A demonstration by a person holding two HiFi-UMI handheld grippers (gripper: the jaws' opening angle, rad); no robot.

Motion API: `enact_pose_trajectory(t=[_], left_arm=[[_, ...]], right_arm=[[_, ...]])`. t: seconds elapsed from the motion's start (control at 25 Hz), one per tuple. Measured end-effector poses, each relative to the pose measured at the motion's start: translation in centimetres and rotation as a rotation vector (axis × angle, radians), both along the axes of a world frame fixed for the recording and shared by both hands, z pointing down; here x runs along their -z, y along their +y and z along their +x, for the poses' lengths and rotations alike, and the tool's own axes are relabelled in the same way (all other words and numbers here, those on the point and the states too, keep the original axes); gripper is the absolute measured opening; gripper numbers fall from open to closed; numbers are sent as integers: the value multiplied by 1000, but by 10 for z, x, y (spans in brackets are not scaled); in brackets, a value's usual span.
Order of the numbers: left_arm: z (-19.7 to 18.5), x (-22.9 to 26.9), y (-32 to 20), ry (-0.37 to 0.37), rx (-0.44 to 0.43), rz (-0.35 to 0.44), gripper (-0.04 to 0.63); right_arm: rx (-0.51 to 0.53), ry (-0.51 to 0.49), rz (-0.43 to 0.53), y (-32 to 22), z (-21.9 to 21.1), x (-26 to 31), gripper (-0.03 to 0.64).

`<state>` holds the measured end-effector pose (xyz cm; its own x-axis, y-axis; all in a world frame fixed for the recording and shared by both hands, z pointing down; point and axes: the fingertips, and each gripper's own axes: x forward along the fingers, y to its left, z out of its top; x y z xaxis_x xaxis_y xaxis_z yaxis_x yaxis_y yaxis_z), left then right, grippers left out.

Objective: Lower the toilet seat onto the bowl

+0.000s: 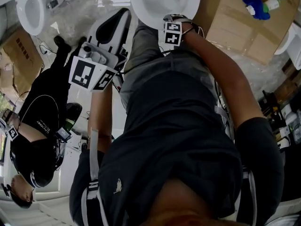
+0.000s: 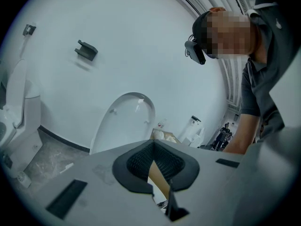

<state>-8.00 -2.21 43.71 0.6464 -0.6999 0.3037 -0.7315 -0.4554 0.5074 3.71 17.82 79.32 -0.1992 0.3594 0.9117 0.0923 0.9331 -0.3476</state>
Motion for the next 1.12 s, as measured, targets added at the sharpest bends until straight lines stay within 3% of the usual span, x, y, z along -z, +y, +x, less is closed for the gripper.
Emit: enact_pose_trajectory(t=[0.44,1.12], left_arm=[[-2,-50,15,1,-30,-79,5],[-14,-110,28,-12,1,-158,5]], right_arm=[[-19,29,-97,22,1,-61,275],[-159,113,-255,23,-3,-137,273]])
